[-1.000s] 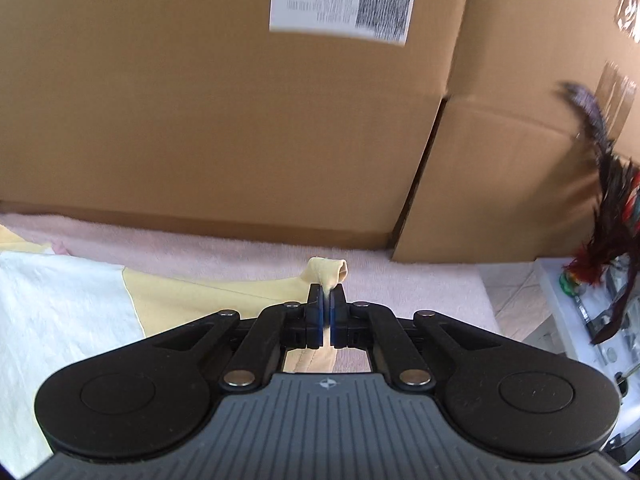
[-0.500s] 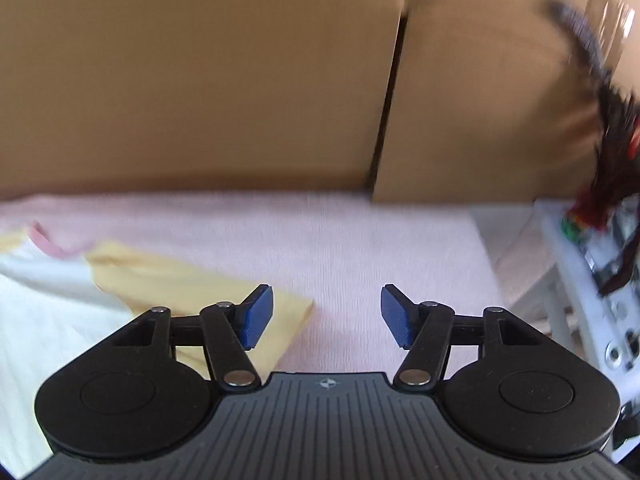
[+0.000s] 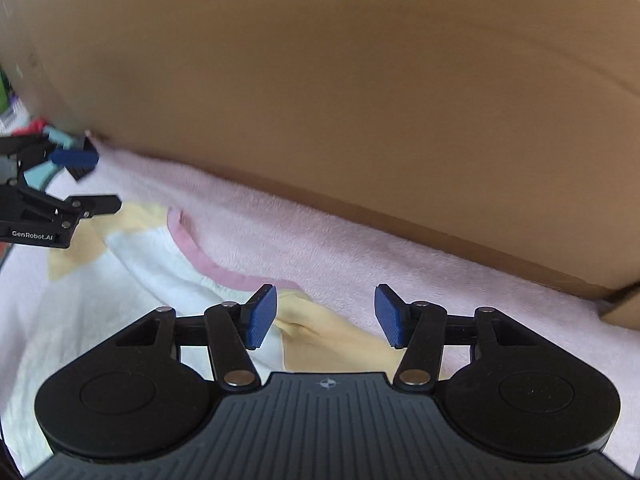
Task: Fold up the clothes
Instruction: 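Release the sleeve and smooth the collar area with both grippers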
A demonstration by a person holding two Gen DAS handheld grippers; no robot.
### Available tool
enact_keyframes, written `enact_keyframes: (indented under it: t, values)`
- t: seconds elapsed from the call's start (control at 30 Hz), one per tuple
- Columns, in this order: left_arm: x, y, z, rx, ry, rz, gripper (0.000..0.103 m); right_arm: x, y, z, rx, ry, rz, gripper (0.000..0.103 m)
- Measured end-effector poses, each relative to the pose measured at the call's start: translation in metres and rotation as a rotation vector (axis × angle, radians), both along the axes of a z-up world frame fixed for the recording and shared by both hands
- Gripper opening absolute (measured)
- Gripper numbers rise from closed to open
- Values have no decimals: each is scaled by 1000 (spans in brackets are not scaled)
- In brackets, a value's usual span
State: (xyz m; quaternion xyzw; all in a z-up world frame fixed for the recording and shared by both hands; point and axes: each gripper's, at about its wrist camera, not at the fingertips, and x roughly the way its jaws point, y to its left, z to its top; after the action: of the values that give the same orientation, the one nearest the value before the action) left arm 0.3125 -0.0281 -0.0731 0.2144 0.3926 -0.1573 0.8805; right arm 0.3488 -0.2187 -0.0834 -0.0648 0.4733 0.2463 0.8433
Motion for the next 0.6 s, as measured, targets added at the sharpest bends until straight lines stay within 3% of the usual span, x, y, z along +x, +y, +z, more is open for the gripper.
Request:
enact_keyframes:
  t: [0.17,0.33,0.37,0.4,0.43,0.5,0.57,0.6]
  values:
    - [12,-9,-18,33,69,-63,82,13,10,-14,-36,34,35,56]
    - [17,-16,-33,73,68,-56,83,8,16,-27,-76,53,57,50]
    - [18,-16,-33,69,60,-53,81,6,18,-27,-81,40,63,47]
    - [17,-17,-33,68,53,-49,78,4,20,-27,-87,27,70,35]
    - [17,-18,-33,69,42,-43,71,0,21,-26,-83,14,84,14]
    - [15,-21,-34,73,21,-31,57,-7,20,-24,-96,-14,101,9]
    - [14,-24,-37,107,-16,-5,6,-13,23,-23,-102,-54,98,8]
    - [13,-25,-39,127,-38,14,4,-15,24,-22,-99,-78,90,7]
